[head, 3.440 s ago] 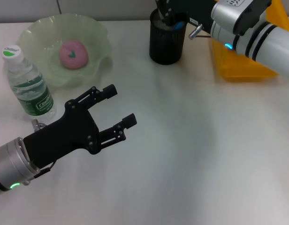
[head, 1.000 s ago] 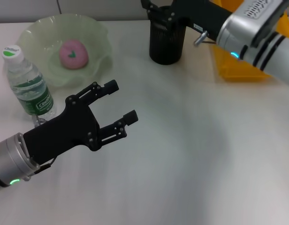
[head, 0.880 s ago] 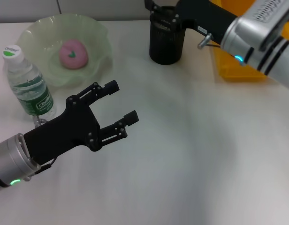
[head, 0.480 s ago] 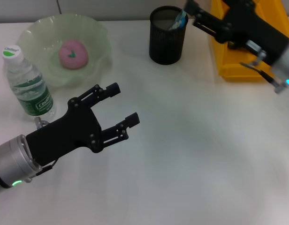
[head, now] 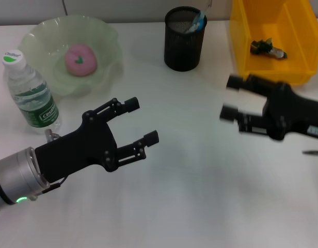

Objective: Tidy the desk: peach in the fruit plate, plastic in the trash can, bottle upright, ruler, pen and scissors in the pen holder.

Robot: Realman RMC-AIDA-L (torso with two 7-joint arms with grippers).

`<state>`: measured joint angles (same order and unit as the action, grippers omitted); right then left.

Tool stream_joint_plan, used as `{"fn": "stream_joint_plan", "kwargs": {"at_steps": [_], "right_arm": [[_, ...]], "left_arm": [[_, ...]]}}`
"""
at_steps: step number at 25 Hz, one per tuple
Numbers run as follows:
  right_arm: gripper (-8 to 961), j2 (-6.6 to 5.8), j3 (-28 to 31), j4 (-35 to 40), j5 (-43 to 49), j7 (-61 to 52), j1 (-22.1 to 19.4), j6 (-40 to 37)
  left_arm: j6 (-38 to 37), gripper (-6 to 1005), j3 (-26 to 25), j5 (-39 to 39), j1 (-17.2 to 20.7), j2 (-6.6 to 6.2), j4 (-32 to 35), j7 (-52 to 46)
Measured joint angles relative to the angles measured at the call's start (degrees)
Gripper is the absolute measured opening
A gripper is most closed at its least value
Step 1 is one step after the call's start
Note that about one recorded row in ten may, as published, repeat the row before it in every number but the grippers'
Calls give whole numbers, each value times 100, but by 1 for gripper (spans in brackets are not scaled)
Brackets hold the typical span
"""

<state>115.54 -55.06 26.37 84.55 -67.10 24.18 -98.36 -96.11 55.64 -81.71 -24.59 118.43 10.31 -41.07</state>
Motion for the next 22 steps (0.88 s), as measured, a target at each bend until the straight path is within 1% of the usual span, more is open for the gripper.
{"fn": "stream_joint_plan", "kwargs": {"at_steps": [1,2,3,5,6,7,9,11,12,15,19,22], "right_arm": [[809,-18,147,60,492,-3,10,-72],[809,-18,147,60,492,-3,10,-72],[809,-24,216,95,761,-2,23,-78],[809,-41,278,138,1218,17,51,-68],[809,-57,288,157,1501,90,76,-59],[809,-57,288,157,1501,90,76,-59],[809,-65,289,169,1695,237,82,-57],[810,-66,291,179,1793,511,67,-48],[810,-66,291,179,1793,511,67,-48],[810,-65,272,178,1852,630,85,-9],[810,-58,236,173,1999,638,159,79],[810,-45,231,170,2097,631,217,99]], "left_arm": [[37,811,124,-4,-19,-12,41,-118],[37,811,124,-4,-19,-12,41,-118],[62,811,202,-5,-22,-19,92,-208],[131,811,432,-6,-22,-43,268,-491],[195,811,658,-10,-6,-81,423,-749],[195,811,658,-10,-6,-81,423,-749],[273,811,925,-14,-6,-154,539,-1032],[374,811,1222,-14,-29,-268,594,-1363],[374,811,1222,-14,-29,-268,594,-1363],[396,811,1387,-15,-31,-342,636,-1557],[368,811,1415,-15,5,-384,694,-1605],[366,811,1401,-57,16,-388,720,-1607]]}}
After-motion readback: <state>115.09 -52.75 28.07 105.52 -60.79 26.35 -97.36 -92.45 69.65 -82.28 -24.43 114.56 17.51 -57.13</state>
